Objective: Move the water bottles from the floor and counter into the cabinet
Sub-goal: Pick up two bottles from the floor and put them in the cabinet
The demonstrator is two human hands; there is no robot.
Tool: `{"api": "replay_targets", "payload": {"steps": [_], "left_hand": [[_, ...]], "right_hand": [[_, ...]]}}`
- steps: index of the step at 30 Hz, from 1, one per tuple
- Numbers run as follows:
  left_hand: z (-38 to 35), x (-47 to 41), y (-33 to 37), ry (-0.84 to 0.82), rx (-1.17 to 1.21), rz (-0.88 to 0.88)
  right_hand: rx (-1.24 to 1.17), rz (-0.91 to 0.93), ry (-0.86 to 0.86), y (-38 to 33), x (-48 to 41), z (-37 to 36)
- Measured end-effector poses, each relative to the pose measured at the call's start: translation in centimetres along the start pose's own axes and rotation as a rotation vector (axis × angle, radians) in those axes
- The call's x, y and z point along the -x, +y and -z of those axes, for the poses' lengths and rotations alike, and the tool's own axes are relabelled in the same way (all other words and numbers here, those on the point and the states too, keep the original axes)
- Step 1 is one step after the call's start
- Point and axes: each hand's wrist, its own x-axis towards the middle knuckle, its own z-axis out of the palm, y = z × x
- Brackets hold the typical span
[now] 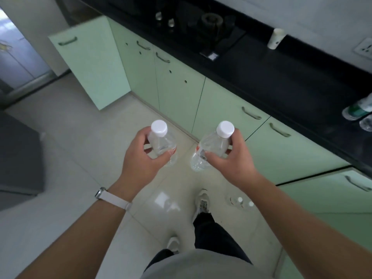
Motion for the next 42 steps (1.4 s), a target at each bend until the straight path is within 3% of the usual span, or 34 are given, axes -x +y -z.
{"api": "replay_targets", "payload": {"steps": [13, 22, 32, 42], "left_hand": [[1.9, -14.2, 3.4, 0.145, -0.136, 0.111], [5.5, -19.8, 2.5, 0.374, -0.153, 0.214], [15.8, -23.4, -1.0, 0.569, -0.132, 0.271], [33.2, -29.7, -9.4, 0.586, -0.001, 0.263]], "right_hand": [[-0.073, 0.114, -0.194, -3.4, -19.4, -3.3], [-0.112, 0.256, -0.388, -8.2, -30.5, -7.5], [-0.085, 0.37, -0.558, -16.5, -35.1, -19.2], [0.072, 0.416, -0.589, -27.5, -38.4, -35.8]]}}
